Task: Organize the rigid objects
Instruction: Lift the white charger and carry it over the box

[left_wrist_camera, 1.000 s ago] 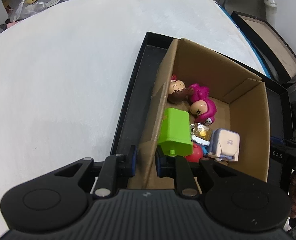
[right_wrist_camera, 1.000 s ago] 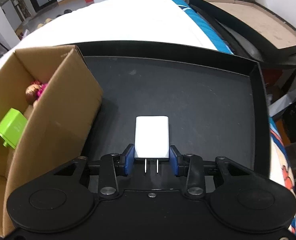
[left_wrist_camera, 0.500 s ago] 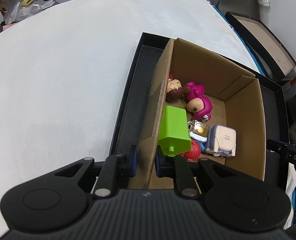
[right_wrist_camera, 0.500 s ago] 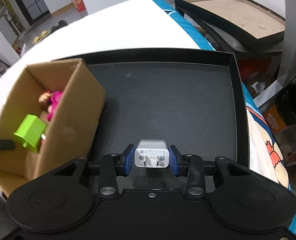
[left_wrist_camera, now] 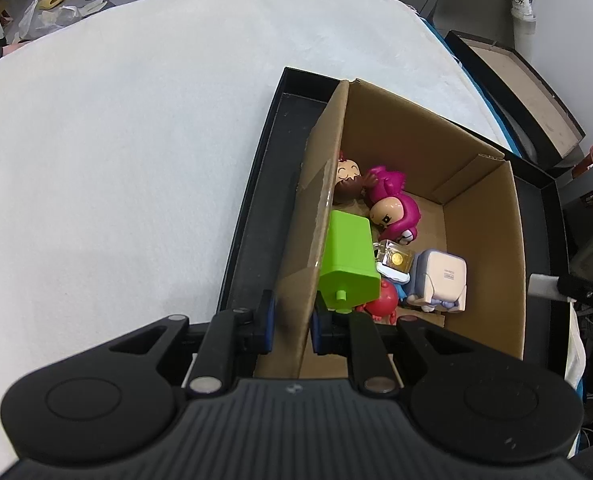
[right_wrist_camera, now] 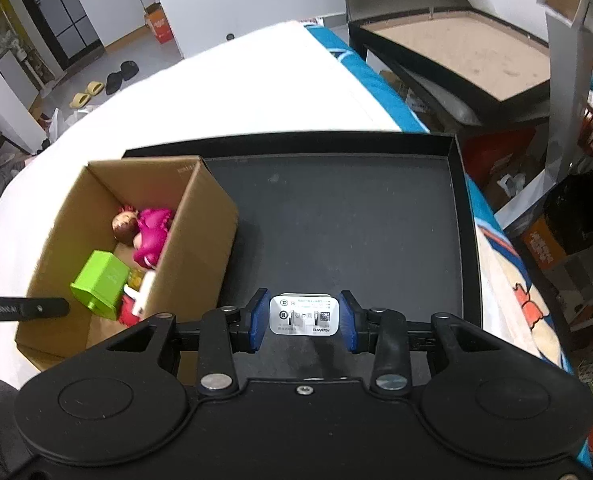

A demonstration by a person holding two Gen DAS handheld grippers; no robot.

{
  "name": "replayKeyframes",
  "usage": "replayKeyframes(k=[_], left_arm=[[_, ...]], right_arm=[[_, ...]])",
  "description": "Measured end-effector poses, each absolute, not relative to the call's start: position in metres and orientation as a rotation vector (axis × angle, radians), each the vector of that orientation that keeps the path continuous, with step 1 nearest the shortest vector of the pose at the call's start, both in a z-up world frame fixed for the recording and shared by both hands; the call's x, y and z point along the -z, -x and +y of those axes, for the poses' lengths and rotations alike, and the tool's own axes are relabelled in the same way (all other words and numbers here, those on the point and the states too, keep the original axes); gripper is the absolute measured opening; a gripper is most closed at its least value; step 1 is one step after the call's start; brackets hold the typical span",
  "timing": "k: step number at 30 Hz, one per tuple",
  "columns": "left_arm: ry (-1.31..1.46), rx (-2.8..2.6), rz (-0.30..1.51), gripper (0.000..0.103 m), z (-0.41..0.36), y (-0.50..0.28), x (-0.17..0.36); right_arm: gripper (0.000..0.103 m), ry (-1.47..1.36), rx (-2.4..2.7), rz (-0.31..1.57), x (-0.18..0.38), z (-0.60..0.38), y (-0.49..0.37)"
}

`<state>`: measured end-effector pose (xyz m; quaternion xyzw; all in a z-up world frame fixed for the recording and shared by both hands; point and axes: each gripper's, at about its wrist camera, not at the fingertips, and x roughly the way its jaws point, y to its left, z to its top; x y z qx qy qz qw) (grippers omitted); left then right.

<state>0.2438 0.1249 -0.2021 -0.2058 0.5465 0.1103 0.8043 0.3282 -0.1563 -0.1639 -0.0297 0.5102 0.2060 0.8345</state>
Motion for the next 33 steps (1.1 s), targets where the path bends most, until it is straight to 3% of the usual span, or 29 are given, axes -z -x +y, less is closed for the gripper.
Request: replayKeyframes(k=[17,33], left_arm=[[0.497,-0.217,1.152,0.017,0.131,-0.239,0.204],[0.520,-0.186,1.144,0.018,0.135,-0.237,0.206]], right_arm=[[0.036,0.087,-0.467,1.010,0.121,-0.116,-0.331],[0.036,0.126,-0.522,1.006,0.115,-0.059,-0.336]])
